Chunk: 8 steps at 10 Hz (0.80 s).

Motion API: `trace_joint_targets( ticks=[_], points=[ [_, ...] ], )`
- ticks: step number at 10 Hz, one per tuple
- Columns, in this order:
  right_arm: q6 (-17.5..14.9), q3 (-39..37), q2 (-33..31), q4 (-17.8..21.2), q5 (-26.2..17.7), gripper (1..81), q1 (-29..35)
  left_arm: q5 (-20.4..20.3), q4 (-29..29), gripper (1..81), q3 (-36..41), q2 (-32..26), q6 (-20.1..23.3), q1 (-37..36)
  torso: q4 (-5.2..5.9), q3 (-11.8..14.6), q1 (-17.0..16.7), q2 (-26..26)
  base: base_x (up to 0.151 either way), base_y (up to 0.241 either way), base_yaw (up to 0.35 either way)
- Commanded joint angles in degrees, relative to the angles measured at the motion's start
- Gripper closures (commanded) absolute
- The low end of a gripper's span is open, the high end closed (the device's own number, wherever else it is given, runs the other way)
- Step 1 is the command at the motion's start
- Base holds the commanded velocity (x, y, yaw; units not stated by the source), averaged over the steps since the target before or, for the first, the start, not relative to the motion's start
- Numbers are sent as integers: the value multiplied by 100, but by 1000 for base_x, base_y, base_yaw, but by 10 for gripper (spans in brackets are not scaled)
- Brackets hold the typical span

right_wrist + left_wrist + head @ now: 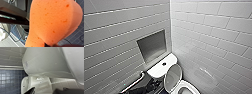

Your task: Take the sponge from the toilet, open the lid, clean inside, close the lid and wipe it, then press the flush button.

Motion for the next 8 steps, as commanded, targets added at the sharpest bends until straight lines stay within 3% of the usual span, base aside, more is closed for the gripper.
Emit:
trace_joint_targets(
  ticks=[1,5,8],
  points=[
    [4,31,-29,-23,-296,811,-50,173,-43,10,-170,103,-2,-820,0,0,0,0,0,0,0],
    [21,22,-29,-15,-296,811,-85,181,10,10,-497,620,-2,-908,0,0,0,0,0,0,0],
    [29,-4,-20,-23,-296,811,-85,331,203,10,-130,886,51,-821,0,0,0,0,0,0,0]
  ],
)
